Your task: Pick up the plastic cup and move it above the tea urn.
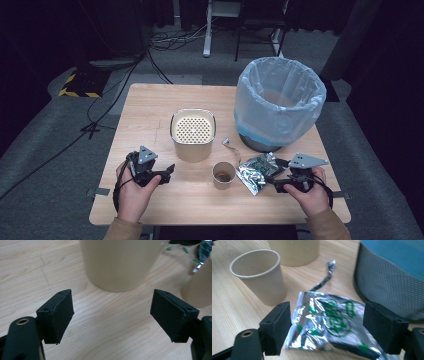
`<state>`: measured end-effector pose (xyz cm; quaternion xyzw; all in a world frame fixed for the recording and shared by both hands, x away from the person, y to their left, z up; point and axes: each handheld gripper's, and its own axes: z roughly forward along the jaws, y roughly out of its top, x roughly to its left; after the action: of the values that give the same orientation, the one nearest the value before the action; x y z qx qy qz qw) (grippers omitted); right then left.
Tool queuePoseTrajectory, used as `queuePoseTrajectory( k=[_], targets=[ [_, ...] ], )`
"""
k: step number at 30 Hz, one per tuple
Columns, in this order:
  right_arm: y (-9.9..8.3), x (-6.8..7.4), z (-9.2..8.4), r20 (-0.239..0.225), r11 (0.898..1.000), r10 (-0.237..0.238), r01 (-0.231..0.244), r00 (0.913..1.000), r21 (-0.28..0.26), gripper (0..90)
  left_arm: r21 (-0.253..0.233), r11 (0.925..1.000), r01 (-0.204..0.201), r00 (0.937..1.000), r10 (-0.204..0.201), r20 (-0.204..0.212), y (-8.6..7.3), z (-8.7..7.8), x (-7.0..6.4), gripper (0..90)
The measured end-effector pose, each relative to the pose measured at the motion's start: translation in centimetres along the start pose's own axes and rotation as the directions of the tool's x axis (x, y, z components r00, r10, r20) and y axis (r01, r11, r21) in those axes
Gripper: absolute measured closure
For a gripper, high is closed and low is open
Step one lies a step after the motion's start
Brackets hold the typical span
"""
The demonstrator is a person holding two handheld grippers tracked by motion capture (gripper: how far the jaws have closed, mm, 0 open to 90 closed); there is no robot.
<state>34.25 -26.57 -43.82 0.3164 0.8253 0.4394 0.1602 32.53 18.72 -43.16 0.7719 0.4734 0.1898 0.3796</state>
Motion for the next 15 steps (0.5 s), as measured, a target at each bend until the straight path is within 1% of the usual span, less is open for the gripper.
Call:
queuePoseTrajectory(
  k=[1, 2, 5, 9, 13, 14, 15],
  targets=[
    [0.2, 0.7, 0.8, -0.026, 1.000, -0.001, 0.001, 0.9997, 0.007, 21.9, 0.001, 1.0000, -0.004, 1.0000, 0.004, 0.008, 0.1, -0.1, -0.2, 19.0],
    [0.3, 0.9, 1.0, -0.034, 1.000, -0.011, 0.012, 0.9994, 0.008, 21.6, -0.001, 1.0000, -0.008, 1.0000, 0.008, 0.002, 0.1, -0.1, -0.2, 18.8],
    [0.8, 1.9, 2.0, -0.071, 1.000, -0.021, 0.022, 0.9972, 0.011, 20.5, 0.002, 1.0000, -0.006, 1.0000, 0.006, 0.001, 0.0, -0.1, -0.2, 18.8],
    [1.2, 3.2, 3.5, -0.123, 0.999, -0.037, 0.038, 0.9918, 0.010, 19.3, 0.012, 0.9999, -0.001, 1.0000, 0.001, -0.003, -0.4, 0.1, 0.1, 18.8],
    [1.4, 4.4, 5.2, -0.147, 0.998, -0.062, 0.064, 0.9872, 0.007, 18.9, 0.012, 0.9999, 0.010, 0.9999, -0.010, -0.010, -0.7, 0.0, 0.4, 18.9],
    [1.4, 4.6, 5.6, -0.160, 0.998, -0.066, 0.068, 0.9848, 0.005, 18.9, 0.015, 0.9999, 0.008, 0.9998, -0.008, -0.017, -0.8, -0.1, 0.5, 18.9],
    [1.4, 5.0, 6.0, -0.171, 0.998, -0.053, 0.055, 0.9839, 0.006, 18.9, 0.011, 0.9998, 0.016, 0.9998, -0.016, -0.013, -0.9, -0.1, 0.6, 18.9]
  ],
)
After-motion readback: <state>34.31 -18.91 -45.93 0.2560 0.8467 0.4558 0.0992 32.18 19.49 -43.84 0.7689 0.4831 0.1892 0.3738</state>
